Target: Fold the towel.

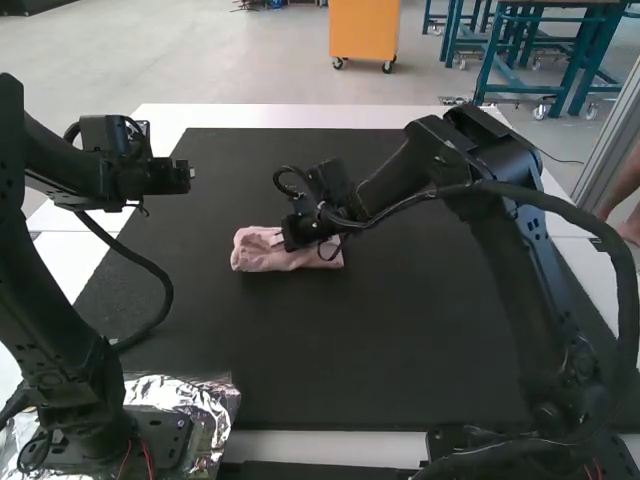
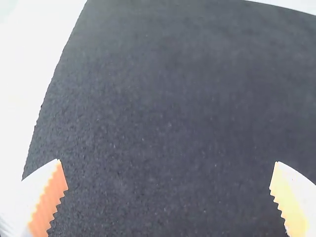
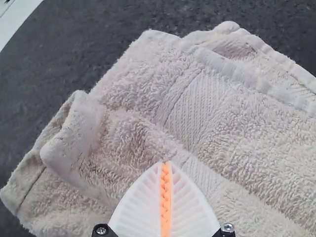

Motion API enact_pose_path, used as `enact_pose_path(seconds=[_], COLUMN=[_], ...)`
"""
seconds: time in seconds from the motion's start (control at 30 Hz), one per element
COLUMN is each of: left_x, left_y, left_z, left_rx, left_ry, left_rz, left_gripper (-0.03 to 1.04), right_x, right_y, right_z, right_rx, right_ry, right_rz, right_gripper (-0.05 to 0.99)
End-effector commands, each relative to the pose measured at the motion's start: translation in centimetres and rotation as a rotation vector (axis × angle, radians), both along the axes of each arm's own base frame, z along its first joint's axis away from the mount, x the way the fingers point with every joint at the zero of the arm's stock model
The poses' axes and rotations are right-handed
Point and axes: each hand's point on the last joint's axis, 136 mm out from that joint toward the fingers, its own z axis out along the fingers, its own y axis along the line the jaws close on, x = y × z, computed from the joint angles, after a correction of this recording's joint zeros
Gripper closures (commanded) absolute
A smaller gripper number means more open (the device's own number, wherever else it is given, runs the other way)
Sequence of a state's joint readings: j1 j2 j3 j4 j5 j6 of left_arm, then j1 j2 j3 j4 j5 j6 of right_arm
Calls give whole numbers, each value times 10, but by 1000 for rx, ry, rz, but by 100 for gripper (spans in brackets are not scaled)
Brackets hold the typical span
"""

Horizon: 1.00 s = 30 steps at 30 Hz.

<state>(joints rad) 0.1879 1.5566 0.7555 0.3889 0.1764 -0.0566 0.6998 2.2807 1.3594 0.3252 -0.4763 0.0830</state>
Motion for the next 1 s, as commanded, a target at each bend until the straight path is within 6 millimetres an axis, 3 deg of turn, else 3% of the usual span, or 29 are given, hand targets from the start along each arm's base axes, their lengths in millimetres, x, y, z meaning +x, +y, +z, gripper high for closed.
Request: enact_pose_path(seconds=[0.0,0.2,0.27,0.43,0.5,0.57,0.63,0.77,0.8,0.97], left_x=[1,0,0,2,2,1,-3,-16,-21,-56], left_y=[0,-2,-2,-1,-4,-9,-17,-36,-41,-65], left_z=[8,15,24,60,80,98,119,166,178,230], left_rx=[5,8,11,22,27,31,36,46,50,59], left_ry=[-19,-31,-48,-108,-140,-166,-198,-286,-313,-432], left_rz=[-1,-3,-3,-4,-9,-20,-35,-66,-76,-111], left_gripper=[4,4,4,4,4,4,4,4,4,4], right_x=[-2,4,7,15,17,18,19,13,13,3], right_y=[3,0,2,9,9,1,-16,-59,-74,-154], right_z=[-12,-21,-9,91,141,196,249,331,348,403], right_rx=[17,25,42,163,224,279,328,391,398,399], right_ry=[22,23,12,-108,-167,-248,-327,-430,-458,-570], right_rz=[-4,-25,-29,-36,-50,-76,-118,-188,-228,-386], right_gripper=[96,96,96,96,95,85,65,7,2,2])
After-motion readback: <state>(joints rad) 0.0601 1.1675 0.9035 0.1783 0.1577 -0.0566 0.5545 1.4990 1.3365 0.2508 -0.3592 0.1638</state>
